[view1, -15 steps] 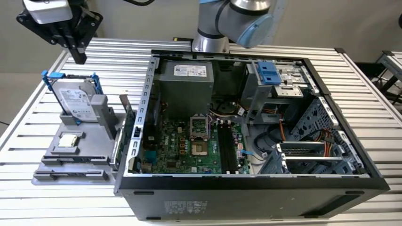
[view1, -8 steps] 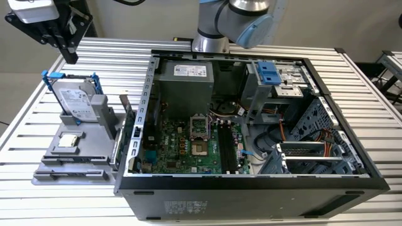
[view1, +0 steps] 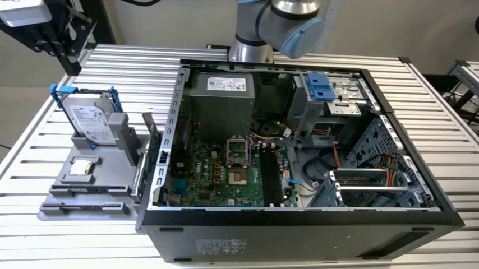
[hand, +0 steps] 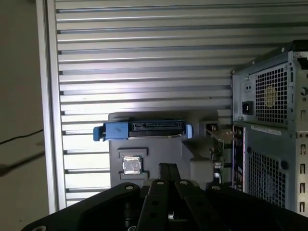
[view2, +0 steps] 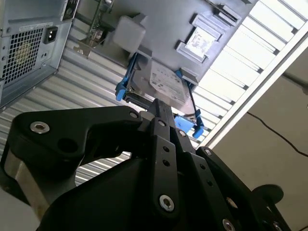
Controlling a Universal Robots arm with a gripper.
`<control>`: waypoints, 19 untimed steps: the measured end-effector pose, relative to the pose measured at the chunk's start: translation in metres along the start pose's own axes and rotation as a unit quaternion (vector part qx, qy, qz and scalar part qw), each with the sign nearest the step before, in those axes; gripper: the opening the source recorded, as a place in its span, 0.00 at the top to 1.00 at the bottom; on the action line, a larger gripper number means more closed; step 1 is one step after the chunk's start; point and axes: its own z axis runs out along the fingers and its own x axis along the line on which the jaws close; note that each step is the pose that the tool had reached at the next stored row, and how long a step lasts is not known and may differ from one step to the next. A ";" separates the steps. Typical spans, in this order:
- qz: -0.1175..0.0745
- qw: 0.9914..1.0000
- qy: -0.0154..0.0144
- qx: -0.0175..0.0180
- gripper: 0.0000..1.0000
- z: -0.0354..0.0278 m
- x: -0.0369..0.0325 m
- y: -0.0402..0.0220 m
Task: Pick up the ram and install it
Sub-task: 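Reach for the ram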
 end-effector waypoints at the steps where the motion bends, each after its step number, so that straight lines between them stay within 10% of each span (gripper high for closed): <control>1: -0.001 1.000 0.000 0.000 1.00 -0.0001 0.0020 -0.0001; 11: -0.013 1.000 0.001 0.000 1.00 -0.0004 0.0197 -0.0009; 19: -0.013 1.000 0.001 0.000 1.00 -0.0005 0.0205 -0.0016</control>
